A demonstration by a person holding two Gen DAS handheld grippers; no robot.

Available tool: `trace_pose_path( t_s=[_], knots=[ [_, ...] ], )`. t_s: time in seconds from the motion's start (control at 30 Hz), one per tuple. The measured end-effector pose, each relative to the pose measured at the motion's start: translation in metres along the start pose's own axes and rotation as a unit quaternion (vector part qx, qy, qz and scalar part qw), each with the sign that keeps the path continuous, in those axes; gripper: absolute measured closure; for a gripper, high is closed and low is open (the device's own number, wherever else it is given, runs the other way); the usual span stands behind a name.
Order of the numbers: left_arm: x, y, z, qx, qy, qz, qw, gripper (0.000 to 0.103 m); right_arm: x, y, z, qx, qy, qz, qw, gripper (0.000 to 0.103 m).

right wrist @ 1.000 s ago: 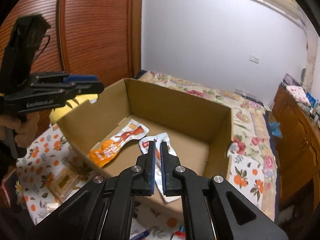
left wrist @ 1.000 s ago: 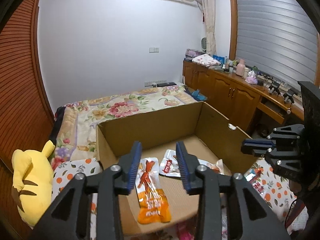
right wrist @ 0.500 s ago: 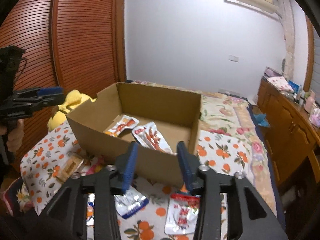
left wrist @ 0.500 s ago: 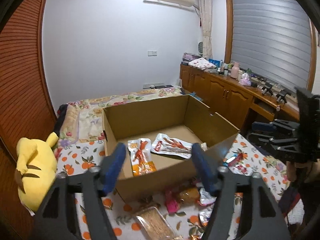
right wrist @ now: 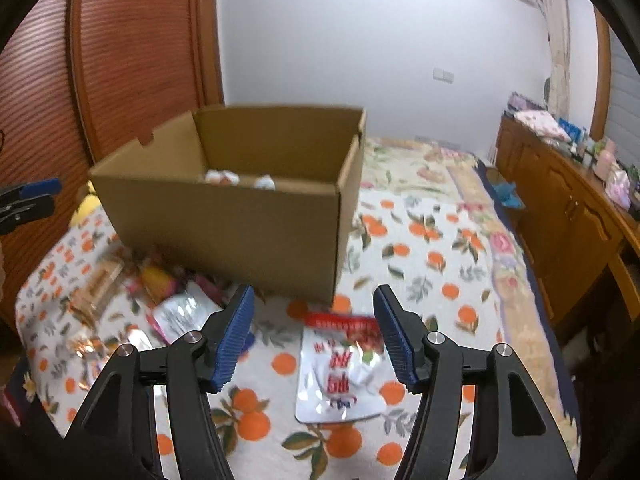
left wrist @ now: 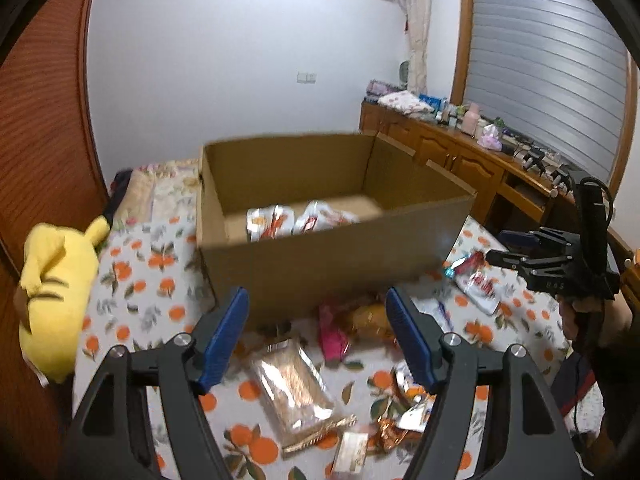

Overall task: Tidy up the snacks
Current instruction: 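Move both tools back to the snacks beside the box, then grasp the clear rice cracker bar with the left tool while the right tool grasps the duck-neck packet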

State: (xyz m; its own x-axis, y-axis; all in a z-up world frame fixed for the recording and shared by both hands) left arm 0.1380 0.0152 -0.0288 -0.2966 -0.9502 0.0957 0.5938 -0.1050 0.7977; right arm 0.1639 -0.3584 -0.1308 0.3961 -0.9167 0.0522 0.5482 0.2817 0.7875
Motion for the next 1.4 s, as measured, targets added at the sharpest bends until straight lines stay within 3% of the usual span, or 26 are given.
trace_pose_path(
  t_s=[0.37,0.83,1.13,1.4],
  knots=[
    [-0.014,-0.043,-0.043,-0.069,0.029,0.031,0.9967,0.031,0.016,-0.034,-0.034,-0.054,-0.017,-0.021,0.998,0.039],
    [-0.018,-0.066,-0.073,-0.125,0.038,0.056,0.9898,0.031,0.019,-0.045,-0.051,-0.093,-0.025,-0.025,0.995,0.036],
    [-0.004,-0.073,-0.078,-0.115,0.076,0.012,0.9904,0.026,0.021,-0.048,-0.057,-0.101,-0.031,-0.026,0.994,0.026],
    [-0.008,-0.076,-0.075,-0.116,0.099,0.035,0.9877,0.014,0.022,-0.048,-0.057,-0.103,-0.037,-0.03,0.994,0.021]
  ],
)
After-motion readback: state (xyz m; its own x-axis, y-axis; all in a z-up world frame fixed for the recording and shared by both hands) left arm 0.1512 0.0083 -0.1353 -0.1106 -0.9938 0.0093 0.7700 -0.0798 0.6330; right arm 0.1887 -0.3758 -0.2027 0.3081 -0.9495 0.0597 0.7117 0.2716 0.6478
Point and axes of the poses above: each gripper's, at about its wrist camera, not at the fingertips, and z roughly against the way its jaws point, x to its right, y to its top, the point moved 2 cm from there along -z, roughly the way its jaws point
